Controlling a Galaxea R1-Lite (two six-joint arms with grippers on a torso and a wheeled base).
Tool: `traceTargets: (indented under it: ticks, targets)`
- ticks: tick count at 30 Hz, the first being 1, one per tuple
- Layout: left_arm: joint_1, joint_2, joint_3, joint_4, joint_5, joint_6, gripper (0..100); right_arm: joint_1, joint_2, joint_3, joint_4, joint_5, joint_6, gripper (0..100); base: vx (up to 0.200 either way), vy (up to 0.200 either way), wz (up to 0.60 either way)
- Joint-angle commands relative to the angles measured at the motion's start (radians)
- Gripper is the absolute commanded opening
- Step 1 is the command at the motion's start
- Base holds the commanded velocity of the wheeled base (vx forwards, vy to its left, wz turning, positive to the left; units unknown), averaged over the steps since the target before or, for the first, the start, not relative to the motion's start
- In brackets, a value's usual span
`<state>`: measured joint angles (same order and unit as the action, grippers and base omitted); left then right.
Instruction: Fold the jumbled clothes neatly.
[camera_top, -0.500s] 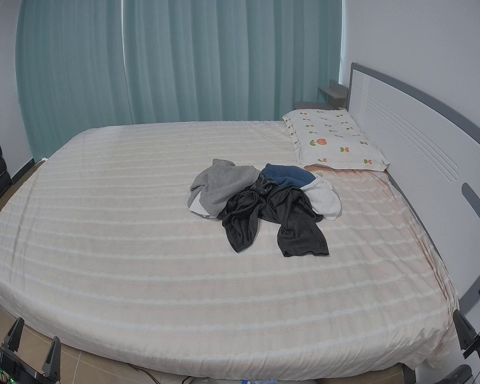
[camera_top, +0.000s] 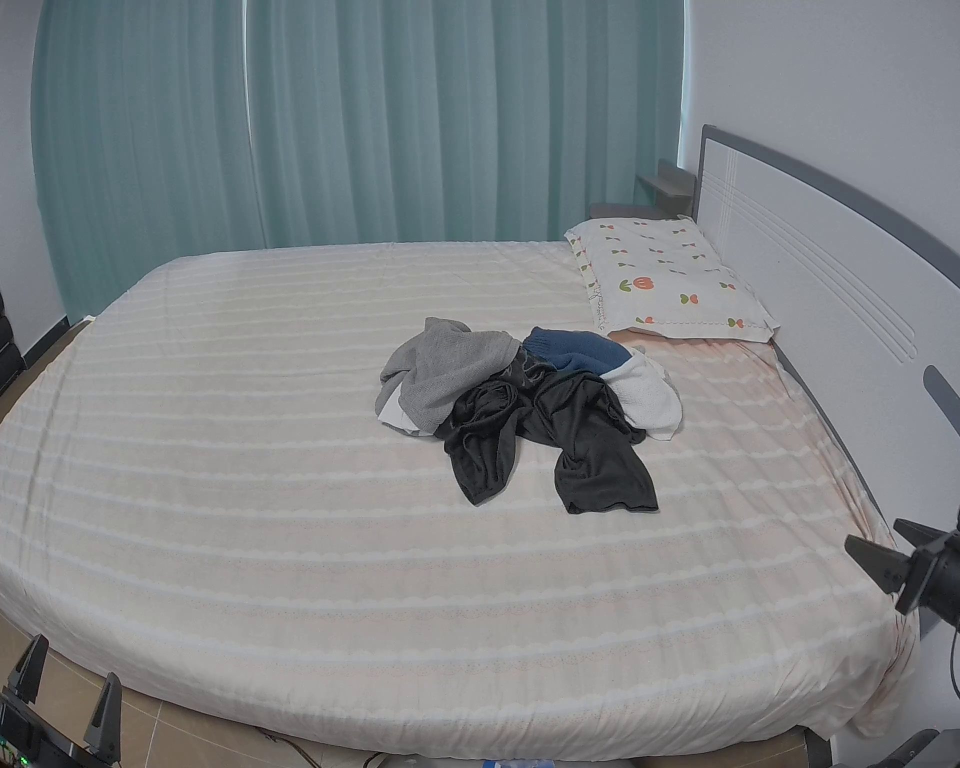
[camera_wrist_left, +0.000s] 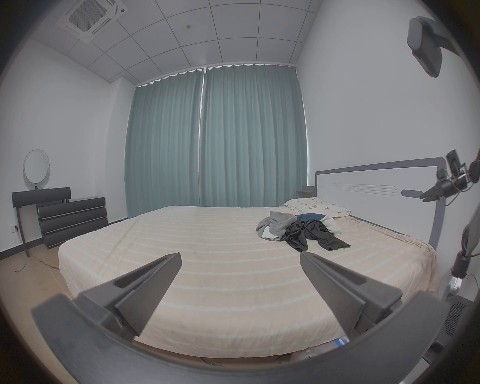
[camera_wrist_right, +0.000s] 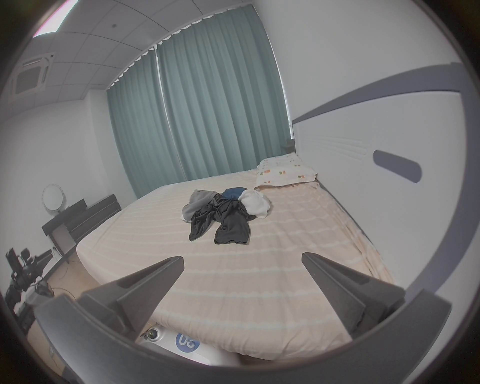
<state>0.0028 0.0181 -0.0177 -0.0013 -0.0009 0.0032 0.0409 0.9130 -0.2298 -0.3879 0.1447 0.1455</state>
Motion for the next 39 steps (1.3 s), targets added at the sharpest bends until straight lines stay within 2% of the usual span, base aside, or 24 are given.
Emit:
traceTargets:
  ticks: [1, 2, 8, 11, 19, 23, 28, 33, 39]
  targets:
    - [0.000, -0.013, 0.016, 0.000, 0.001, 0.000, 100, 0.025, 0.781, -0.095, -0.465, -0.002, 0.091, 100, 0.000, 0.000, 0.00]
    - [0.000, -0.013, 0.016, 0.000, 0.001, 0.000, 100, 0.034, 0.896, -0.152, -0.510, -0.039, 0.091, 100, 0.000, 0.000, 0.00]
    - [0.000, -0.013, 0.016, 0.000, -0.001, 0.000, 100, 0.083, 1.189, -0.359, -0.597, -0.162, 0.128, 100, 0.000, 0.000, 0.00]
    - [0.000, -0.013, 0.016, 0.000, -0.001, 0.000, 100, 0.103, 1.301, -0.476, -0.602, -0.191, 0.169, 100, 0.000, 0.000, 0.00]
    - [0.000, -0.013, 0.016, 0.000, -0.001, 0.000, 100, 0.143, 1.538, -0.740, -0.597, -0.283, 0.206, 100, 0.000, 0.000, 0.00]
    - [0.000, -0.013, 0.016, 0.000, -0.001, 0.000, 100, 0.162, 1.603, -0.815, -0.595, -0.286, 0.263, 100, 0.000, 0.000, 0.00]
    - [0.000, -0.013, 0.016, -0.002, 0.001, 0.000, 100, 0.163, 1.693, -0.931, -0.585, -0.290, 0.263, 100, 0.000, 0.000, 0.00]
    - [0.000, -0.013, 0.016, 0.000, -0.001, 0.000, 100, 0.175, 1.713, -1.005, -0.520, -0.287, 0.264, 100, 0.000, 0.000, 0.00]
    - [0.000, -0.013, 0.016, 0.000, -0.001, 0.000, 100, 0.198, 1.719, -1.073, -0.508, -0.289, 0.264, 100, 0.000, 0.000, 0.00]
